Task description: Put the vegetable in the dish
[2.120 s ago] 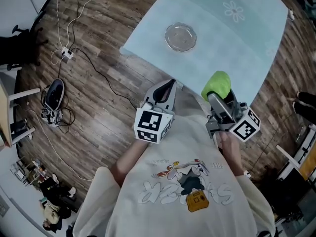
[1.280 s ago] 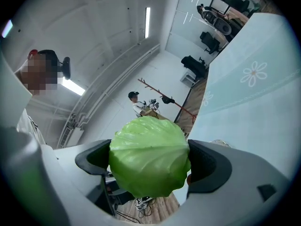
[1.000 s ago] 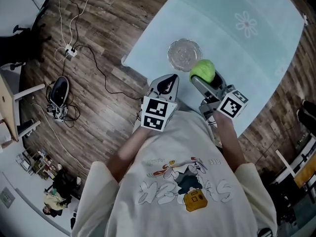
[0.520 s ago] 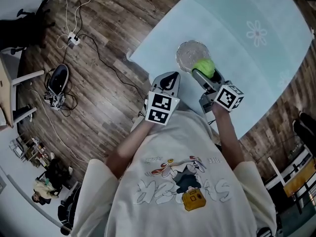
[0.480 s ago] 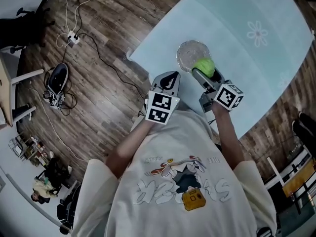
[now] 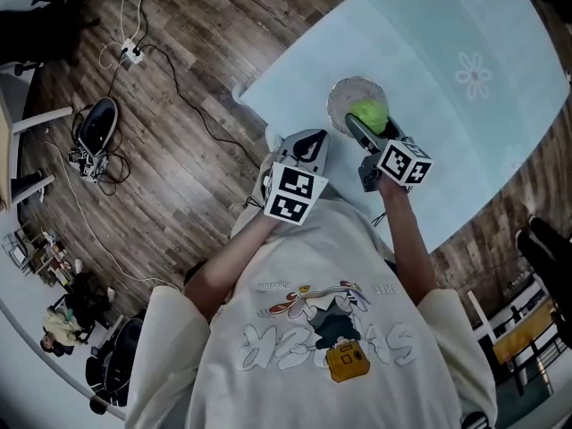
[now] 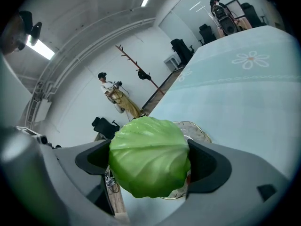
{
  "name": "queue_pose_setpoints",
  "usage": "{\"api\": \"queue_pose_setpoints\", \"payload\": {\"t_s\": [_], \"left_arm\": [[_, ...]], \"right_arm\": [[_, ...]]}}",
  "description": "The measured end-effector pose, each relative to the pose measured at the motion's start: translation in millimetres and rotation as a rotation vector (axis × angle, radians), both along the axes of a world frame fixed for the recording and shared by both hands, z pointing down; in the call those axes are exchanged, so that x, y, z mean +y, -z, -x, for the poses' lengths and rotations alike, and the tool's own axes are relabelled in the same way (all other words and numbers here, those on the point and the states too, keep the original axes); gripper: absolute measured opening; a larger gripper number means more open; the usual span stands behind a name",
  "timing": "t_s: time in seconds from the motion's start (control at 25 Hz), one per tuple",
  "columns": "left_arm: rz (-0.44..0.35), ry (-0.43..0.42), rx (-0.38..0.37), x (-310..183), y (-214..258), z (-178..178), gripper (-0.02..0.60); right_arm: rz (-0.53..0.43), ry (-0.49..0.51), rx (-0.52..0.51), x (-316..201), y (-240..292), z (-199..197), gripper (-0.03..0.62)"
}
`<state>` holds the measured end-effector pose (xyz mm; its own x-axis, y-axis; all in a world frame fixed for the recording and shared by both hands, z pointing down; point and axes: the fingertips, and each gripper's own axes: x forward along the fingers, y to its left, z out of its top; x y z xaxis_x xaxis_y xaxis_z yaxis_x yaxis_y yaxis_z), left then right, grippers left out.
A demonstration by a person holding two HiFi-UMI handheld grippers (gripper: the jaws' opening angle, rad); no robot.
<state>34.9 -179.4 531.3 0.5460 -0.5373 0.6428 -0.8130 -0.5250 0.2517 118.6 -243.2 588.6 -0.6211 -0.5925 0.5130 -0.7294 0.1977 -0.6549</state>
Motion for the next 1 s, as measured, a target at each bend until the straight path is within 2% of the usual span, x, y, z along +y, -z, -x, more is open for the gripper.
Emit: {"api": "queue_pose_setpoints", "payload": {"t_s": [0.2,0.44,0.68,0.8,1.0], "left_arm": [[0.023,0.014,-0.009,4,-5,13,0.008],[0.022,0.034,-0.004,-9,-2,30,0.008],[0.023,0.043,0.004,-12,-2,45,0.008],[0.017,0.049,0.004,-14,-4,56,0.008],[-0.012,0.039,0.009,-9,3,60,0.008]], "right_arm": [[0.033,0.026,0.125,-6,-23,2,0.495],[0.087,0.097,0.359,-18,-53,7,0.495],[0.108,0.156,0.547,-22,-70,14,0.495],[0.110,0.163,0.590,-23,-75,18,0.495],[0.142,0.145,0.568,-9,-77,19,0.495]]}}
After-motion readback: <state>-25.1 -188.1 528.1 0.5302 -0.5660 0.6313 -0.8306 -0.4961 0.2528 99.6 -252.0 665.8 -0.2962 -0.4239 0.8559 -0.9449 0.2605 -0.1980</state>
